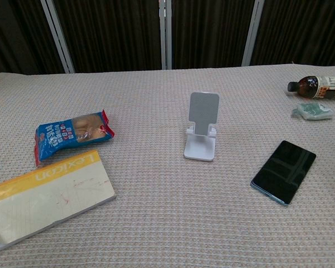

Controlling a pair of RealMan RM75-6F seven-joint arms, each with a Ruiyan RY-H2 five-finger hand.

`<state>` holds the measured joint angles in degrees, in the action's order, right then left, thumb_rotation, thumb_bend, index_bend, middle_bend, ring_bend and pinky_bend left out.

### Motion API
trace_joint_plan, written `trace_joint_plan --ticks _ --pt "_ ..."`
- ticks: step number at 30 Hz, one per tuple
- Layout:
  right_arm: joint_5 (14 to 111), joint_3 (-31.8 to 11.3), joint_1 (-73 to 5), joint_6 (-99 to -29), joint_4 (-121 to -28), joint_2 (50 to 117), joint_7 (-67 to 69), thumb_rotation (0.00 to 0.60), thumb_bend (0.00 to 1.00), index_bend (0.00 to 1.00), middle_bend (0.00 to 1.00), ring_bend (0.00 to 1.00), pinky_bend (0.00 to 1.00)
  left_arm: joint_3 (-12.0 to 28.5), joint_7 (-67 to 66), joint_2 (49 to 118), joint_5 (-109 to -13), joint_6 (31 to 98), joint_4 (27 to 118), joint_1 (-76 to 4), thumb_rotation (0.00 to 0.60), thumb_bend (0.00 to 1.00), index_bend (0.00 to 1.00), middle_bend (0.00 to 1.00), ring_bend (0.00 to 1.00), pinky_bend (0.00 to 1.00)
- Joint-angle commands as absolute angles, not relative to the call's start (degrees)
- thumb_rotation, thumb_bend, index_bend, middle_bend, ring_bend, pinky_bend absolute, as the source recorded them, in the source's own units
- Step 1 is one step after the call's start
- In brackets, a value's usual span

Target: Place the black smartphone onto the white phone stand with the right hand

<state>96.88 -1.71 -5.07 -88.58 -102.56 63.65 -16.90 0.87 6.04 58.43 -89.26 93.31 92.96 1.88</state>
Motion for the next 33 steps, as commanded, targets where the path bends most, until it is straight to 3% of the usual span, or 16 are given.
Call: trace_joint_plan --ticks 1,9,14,18,22,33 --pt "96.9 -1.7 -5.1 -88.5 -102.5 63.7 -17.0 0.6 0.0 0.0 0.0 0.0 0.0 0.9 6.2 58.3 -89.1 93.1 93.0 1.9 0.6 0.0 0.0 0.0 0.0 0.0" --pt "97.1 -1.0 -5.2 -87.3 -102.4 63.9 -17.2 0.6 0.0 0.0 0.0 0.0 0.0 0.9 6.8 58.0 -89.1 93.2 93.2 1.9 0.6 0.0 0.0 0.0 0.0 0.0" --pt "97.5 -0.1 -9.1 -79.8 -100.8 64.8 -15.7 0.6 0.0 0.0 0.0 0.0 0.0 1.3 6.5 58.1 -88.4 92.6 93.2 1.6 0.6 0.0 0.0 0.0 0.0 0.0" --pt "99.5 -0.7 -16.7 -69.4 -95.4 65.8 -12.0 0.6 0.0 0.03 0.06 0.0 0.01 1.4 5.4 58.6 -87.4 91.0 93.2 1.0 0.6 0.0 0.0 0.0 0.0 0.0" --pt "104.4 -1.1 -23.8 -63.1 -87.6 68.1 -9.7 0.6 0.0 0.11 0.18 0.08 0.09 1.6 4.0 59.2 -86.2 89.5 93.0 0.5 0.6 0.0 0.0 0.0 0.0 0.0" --pt "111.5 0.4 -33.3 -58.5 -74.1 75.9 -4.3 0.6 0.0 0.18 0.21 0.11 0.13 2.6 1.1 60.6 -83.0 87.8 92.7 -0.1 0.6 0.0 0.0 0.0 0.0 0.0"
